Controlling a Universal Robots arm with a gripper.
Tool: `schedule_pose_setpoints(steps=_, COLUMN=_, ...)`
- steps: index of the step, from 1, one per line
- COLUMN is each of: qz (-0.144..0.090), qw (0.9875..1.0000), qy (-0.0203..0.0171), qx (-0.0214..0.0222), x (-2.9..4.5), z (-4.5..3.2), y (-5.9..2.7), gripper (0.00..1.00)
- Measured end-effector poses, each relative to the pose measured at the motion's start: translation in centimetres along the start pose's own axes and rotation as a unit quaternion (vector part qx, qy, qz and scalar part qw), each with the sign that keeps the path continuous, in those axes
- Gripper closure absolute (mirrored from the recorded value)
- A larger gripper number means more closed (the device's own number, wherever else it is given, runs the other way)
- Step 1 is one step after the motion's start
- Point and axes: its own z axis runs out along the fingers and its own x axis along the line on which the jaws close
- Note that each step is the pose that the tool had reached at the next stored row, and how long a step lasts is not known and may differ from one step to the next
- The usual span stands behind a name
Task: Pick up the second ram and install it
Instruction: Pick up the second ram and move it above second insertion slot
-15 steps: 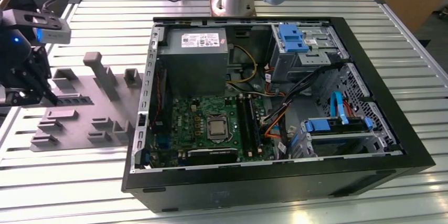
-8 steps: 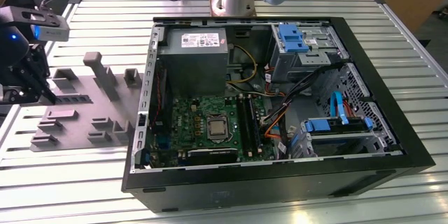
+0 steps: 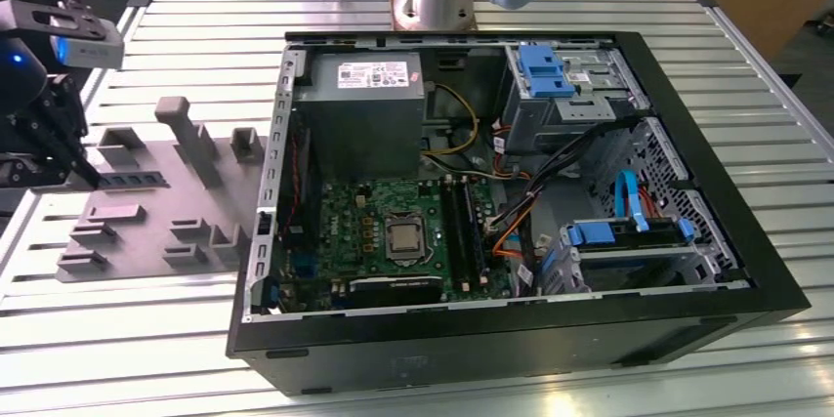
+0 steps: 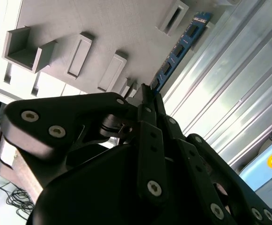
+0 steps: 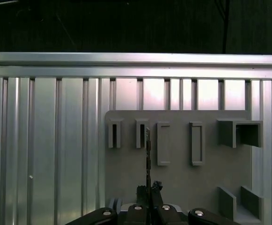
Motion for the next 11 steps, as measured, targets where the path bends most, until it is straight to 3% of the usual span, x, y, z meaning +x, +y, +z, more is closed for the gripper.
schedule_pose_setpoints(steps=11, qz=0.0, qw=1.0, qy=0.0002, qx=0.0, x=-0.04, z=-1.39, y=0.0, gripper=0.86)
